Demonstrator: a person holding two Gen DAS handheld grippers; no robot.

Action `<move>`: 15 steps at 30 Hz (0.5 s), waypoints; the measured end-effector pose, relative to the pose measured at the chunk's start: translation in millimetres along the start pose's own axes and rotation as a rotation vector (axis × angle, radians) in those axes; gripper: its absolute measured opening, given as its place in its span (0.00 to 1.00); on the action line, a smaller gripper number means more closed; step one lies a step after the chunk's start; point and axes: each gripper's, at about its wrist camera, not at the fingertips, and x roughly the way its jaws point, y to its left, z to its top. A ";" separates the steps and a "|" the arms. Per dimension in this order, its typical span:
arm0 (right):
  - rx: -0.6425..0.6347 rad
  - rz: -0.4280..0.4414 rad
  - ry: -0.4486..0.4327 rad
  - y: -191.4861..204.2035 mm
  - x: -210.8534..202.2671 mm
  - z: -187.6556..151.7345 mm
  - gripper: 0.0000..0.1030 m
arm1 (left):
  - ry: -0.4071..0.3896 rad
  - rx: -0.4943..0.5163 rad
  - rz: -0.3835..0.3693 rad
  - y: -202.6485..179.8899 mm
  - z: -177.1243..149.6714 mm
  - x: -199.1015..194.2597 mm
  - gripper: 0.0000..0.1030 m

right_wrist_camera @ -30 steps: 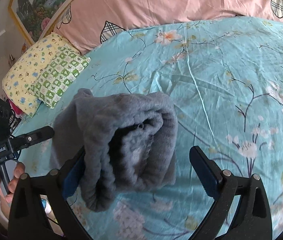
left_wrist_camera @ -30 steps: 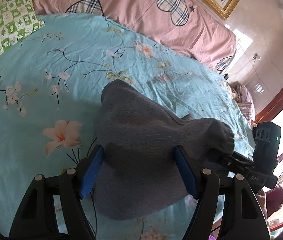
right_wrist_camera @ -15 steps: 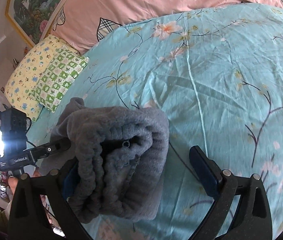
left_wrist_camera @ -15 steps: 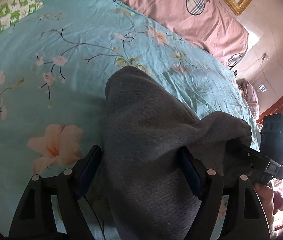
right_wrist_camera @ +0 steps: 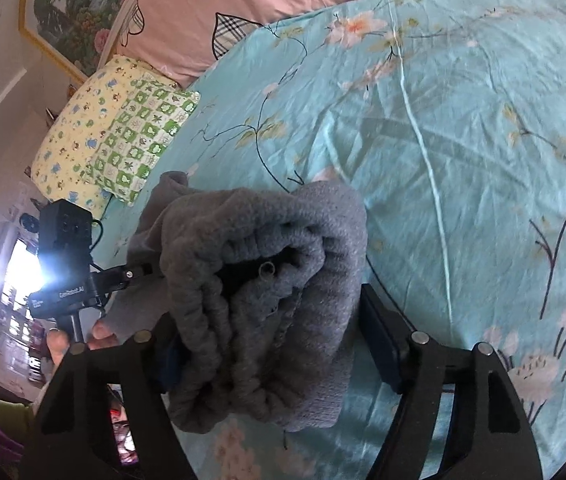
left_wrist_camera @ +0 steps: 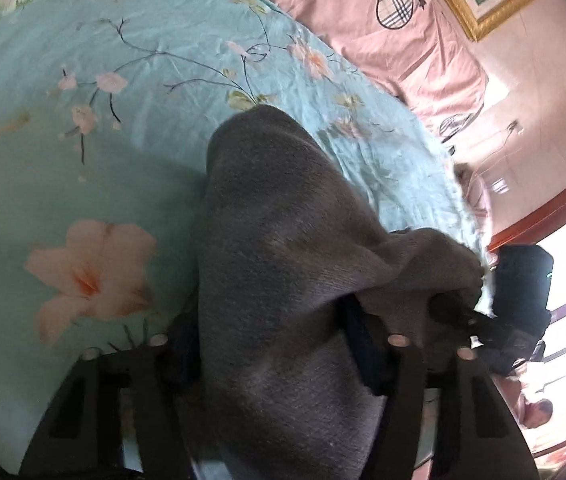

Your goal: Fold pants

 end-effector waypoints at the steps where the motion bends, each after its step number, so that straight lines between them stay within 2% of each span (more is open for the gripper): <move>1: 0.008 0.005 0.002 0.5 0.2 -0.4 0.69 | -0.006 0.012 0.013 -3.4 -0.4 -0.3 0.55; 8: 0.041 0.041 -0.040 7.5 -6.9 -3.3 0.61 | -0.041 0.051 0.022 -20.8 -2.8 -16.9 0.38; 11: 0.031 0.047 -0.052 14.9 -11.1 -0.6 0.59 | -0.053 0.043 0.016 -22.8 -1.3 -27.7 0.36; 15: 0.006 0.083 -0.068 31.3 -14.2 8.1 0.58 | -0.109 0.040 0.027 -22.5 1.3 -52.1 0.36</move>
